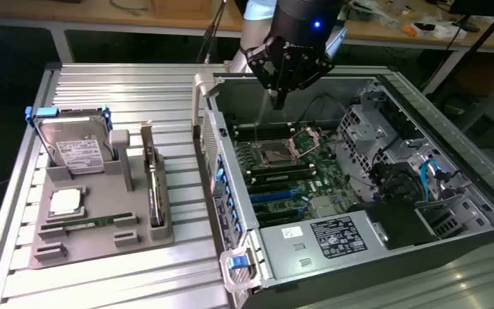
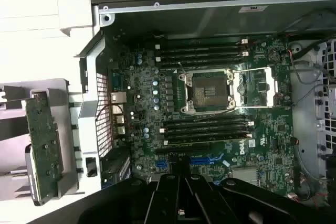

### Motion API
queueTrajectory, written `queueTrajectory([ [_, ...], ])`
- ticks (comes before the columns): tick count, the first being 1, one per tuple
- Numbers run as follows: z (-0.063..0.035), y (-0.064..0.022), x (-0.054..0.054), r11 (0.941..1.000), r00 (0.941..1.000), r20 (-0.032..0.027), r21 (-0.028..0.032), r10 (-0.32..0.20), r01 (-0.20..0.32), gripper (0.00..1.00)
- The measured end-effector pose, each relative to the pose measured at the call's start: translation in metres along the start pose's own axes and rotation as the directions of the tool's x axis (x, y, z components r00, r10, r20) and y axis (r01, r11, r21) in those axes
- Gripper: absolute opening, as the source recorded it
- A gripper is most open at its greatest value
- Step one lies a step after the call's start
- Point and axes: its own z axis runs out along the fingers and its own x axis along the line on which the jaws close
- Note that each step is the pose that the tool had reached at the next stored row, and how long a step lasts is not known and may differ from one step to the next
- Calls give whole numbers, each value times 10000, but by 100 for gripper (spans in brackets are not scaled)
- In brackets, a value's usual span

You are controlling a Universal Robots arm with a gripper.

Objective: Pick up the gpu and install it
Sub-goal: 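Reach for the gpu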

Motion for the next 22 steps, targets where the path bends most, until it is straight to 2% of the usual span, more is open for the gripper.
queueTrajectory([
  [1,1,-1,7,10000,10000,1,-1,0,0,11],
  [3,-4,-11,140,10000,10000,1,0,1,-1,11],
  [22,-18,-53,667,10000,10000,1,-1,0,0,11],
])
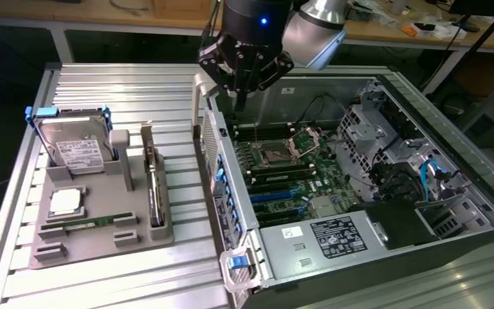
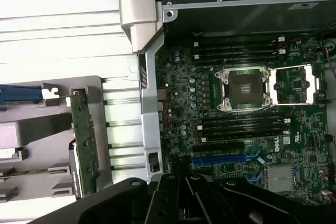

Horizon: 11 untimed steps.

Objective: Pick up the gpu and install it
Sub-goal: 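Reach for the gpu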

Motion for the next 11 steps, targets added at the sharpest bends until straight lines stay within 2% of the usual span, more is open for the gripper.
queueTrajectory([
  [1,-1,-2,27,10000,10000,0,0,0,0,11],
  [3,-5,-12,156,10000,10000,-2,2,1,-1,11],
  [11,-12,-33,418,10000,10000,-2,1,0,0,11],
])
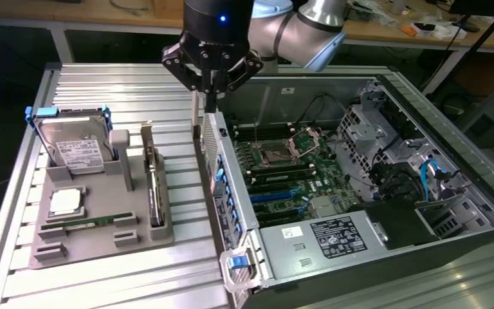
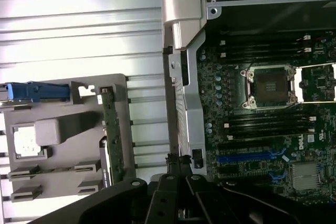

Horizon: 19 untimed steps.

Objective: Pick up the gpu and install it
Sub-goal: 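Reach for the gpu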

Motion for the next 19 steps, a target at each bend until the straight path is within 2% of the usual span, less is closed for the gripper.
queueTrajectory([
  [2,-2,-9,104,10000,10000,1,-1,0,0,11],
  [13,-10,-36,395,10000,10000,2,-1,1,-1,11],
  [16,-14,-47,517,10000,10000,1,-1,-1,1,11],
  [19,-16,-51,579,10000,10000,1,-1,0,0,11],
])
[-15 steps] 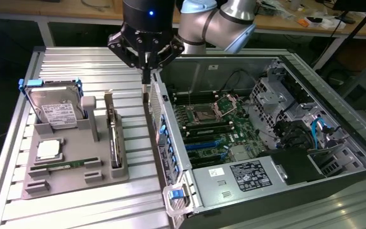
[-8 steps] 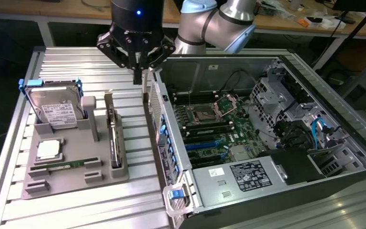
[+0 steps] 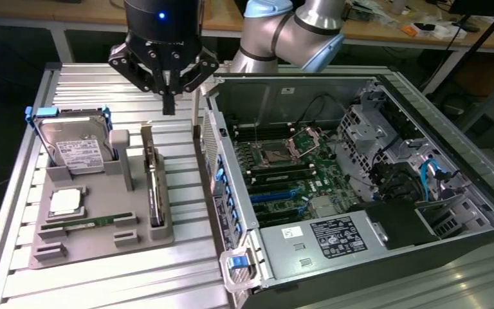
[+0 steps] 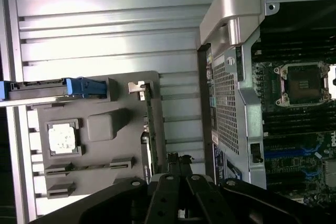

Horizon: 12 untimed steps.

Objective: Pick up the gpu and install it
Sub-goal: 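Reach for the gpu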

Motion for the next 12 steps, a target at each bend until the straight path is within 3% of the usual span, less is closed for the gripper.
queueTrajectory([
  [12,-9,-25,304,10000,10000,-1,1,0,0,11],
])
